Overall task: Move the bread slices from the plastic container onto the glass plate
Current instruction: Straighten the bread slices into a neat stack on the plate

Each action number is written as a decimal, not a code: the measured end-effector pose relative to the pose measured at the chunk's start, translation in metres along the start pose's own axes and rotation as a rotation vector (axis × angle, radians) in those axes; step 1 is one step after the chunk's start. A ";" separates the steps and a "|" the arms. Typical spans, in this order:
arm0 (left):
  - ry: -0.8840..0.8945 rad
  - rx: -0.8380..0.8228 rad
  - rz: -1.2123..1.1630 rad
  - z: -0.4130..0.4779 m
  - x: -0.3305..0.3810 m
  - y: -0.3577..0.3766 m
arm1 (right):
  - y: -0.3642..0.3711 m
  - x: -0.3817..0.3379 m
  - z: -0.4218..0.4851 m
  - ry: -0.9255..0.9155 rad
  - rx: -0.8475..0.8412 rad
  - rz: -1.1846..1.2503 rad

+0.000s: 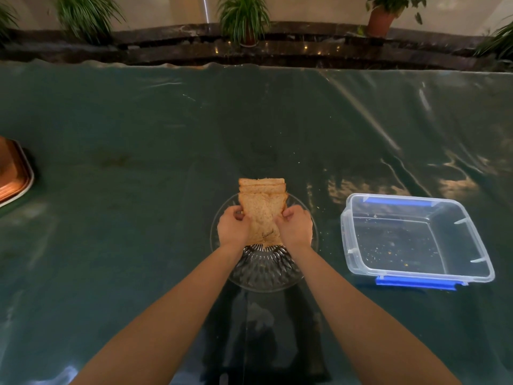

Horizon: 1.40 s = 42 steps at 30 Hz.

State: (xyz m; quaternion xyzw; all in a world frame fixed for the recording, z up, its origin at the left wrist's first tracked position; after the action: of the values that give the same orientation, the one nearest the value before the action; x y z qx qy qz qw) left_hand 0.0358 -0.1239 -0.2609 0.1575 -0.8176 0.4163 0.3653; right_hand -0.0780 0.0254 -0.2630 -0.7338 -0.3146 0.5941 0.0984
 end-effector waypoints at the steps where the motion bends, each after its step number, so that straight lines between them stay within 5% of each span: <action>1: -0.001 0.001 -0.006 0.000 0.000 0.000 | -0.001 -0.001 -0.001 -0.010 0.007 0.003; 42: 0.042 -0.049 0.036 -0.001 -0.026 0.009 | -0.003 0.021 -0.017 -0.042 -0.007 0.067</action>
State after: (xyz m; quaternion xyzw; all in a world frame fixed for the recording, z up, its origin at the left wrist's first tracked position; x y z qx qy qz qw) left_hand 0.0487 -0.1190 -0.2841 0.1252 -0.8225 0.4056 0.3785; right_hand -0.0615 0.0441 -0.2739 -0.7317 -0.2939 0.6111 0.0691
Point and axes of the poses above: each hand's wrist, its own z-axis towards the middle knuckle, its own y-axis out of the palm, x = y × z, the point moved 9 cm from there along z, towards the middle knuckle, and after that the axes turned 9 degrees about z, right-handed, at the moved point
